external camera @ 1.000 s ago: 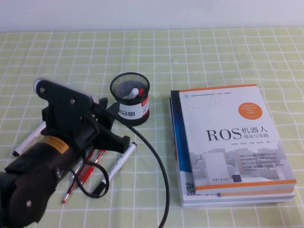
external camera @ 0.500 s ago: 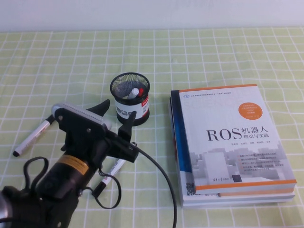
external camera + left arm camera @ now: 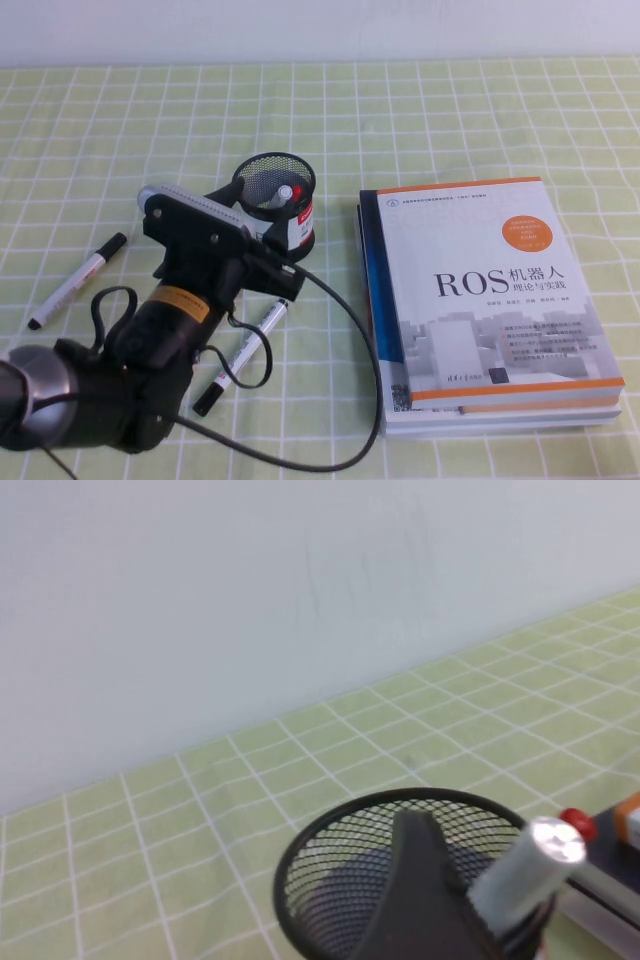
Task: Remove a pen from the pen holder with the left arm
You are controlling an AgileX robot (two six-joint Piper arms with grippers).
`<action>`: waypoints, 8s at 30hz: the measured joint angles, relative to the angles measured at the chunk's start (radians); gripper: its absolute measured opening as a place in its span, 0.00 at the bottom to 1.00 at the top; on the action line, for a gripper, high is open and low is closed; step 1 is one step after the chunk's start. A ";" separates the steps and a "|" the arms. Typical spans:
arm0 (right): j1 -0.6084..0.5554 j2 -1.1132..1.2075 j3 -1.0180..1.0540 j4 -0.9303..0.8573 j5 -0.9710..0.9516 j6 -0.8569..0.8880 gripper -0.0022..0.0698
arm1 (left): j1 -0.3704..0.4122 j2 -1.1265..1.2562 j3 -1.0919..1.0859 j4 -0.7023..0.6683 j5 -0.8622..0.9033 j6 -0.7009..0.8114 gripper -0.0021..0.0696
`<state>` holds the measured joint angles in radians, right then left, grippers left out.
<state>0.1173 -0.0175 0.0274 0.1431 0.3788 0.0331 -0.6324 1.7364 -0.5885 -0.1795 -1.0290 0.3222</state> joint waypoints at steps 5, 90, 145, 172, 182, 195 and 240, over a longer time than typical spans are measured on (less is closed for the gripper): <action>0.000 0.000 0.000 0.000 0.000 0.000 0.01 | 0.020 0.033 -0.042 0.002 0.015 0.010 0.59; 0.000 0.000 0.000 0.000 0.000 0.000 0.01 | 0.066 0.172 -0.196 0.052 0.035 0.026 0.14; 0.000 0.000 0.000 0.000 0.000 0.000 0.01 | 0.283 -0.095 -0.870 0.347 2.151 -0.245 0.14; 0.000 0.000 0.000 0.000 0.000 0.000 0.01 | 0.328 0.198 -0.878 0.243 1.953 -0.013 0.14; 0.000 0.000 0.000 0.000 0.000 0.000 0.01 | 0.328 0.223 -0.879 0.201 1.895 0.014 0.14; 0.000 0.000 0.000 0.000 0.000 0.000 0.01 | 0.328 0.223 -0.879 0.157 1.861 0.044 0.40; 0.000 0.000 0.000 0.000 0.000 0.000 0.01 | 0.336 -1.220 0.082 0.198 1.581 -0.249 0.03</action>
<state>0.1173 -0.0175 0.0274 0.1431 0.3788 0.0331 -0.2968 0.5160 -0.5063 0.0181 0.5519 0.0727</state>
